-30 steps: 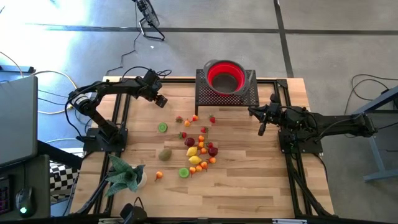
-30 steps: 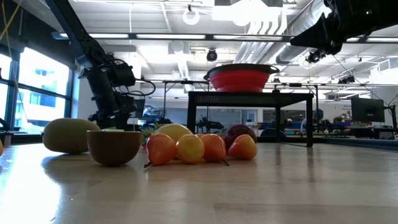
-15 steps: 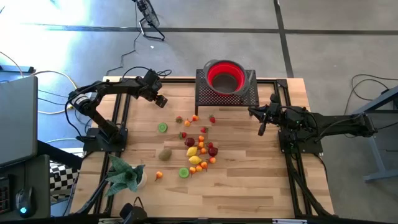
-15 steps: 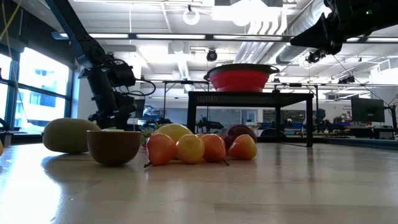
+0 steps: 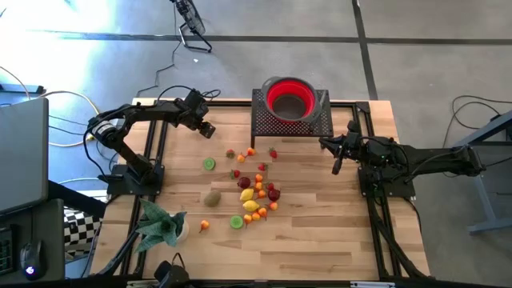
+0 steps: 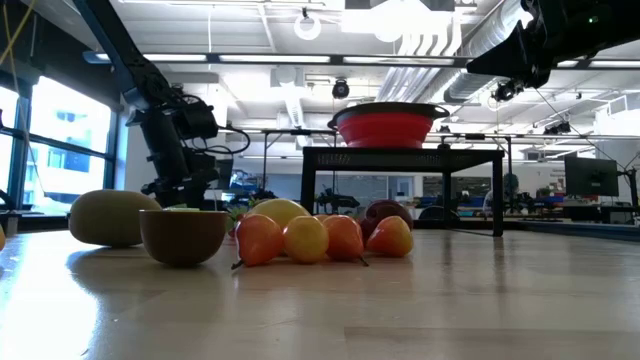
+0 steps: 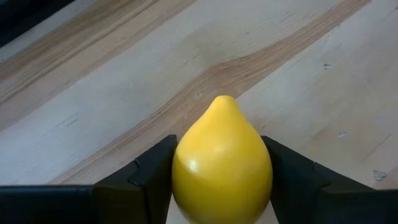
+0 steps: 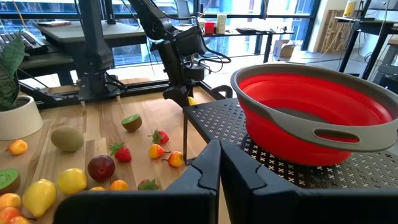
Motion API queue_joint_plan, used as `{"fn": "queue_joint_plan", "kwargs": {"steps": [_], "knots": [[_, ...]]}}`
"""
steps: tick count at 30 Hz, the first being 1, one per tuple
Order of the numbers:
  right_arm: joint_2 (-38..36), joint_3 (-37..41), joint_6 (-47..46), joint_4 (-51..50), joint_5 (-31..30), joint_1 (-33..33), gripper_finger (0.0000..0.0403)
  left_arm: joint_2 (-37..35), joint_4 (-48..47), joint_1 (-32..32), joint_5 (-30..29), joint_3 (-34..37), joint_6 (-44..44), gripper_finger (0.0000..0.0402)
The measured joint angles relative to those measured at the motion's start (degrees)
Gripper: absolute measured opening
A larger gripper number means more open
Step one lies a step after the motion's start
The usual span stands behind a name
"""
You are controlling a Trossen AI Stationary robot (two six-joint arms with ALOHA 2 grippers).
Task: Pick & Place Fruit
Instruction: Put the lemon into the strainer on the shelf
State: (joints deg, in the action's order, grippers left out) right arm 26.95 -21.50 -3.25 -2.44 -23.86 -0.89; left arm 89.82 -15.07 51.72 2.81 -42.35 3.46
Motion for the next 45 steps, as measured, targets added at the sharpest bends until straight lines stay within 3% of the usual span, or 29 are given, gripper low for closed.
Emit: {"fn": "queue_joint_plan", "kwargs": {"steps": [14, 23, 39, 45], "knots": [[0.00, 0.00, 0.00, 0.02, -0.08, 0.01, 0.0003, -0.57, 0.42, 0.00, 0.06, 0.12, 1.36, 0.0198], [-0.01, 0.00, 0.00, 0.01, -0.02, 0.02, 0.0003, -6.39, 0.58, -0.02, 5.23, -1.23, 2.47, 0.0198], [0.00, 0.00, 0.00, 0.00, 0.00, 0.01, 0.0003, -11.80, -0.92, -0.02, 17.59, -19.60, -0.22, 0.0198], [0.00, 0.00, 0.00, 0.00, 0.00, 0.02, 0.0003, -11.80, -1.40, -1.67, 17.92, -27.12, -2.45, 0.0198]]}}
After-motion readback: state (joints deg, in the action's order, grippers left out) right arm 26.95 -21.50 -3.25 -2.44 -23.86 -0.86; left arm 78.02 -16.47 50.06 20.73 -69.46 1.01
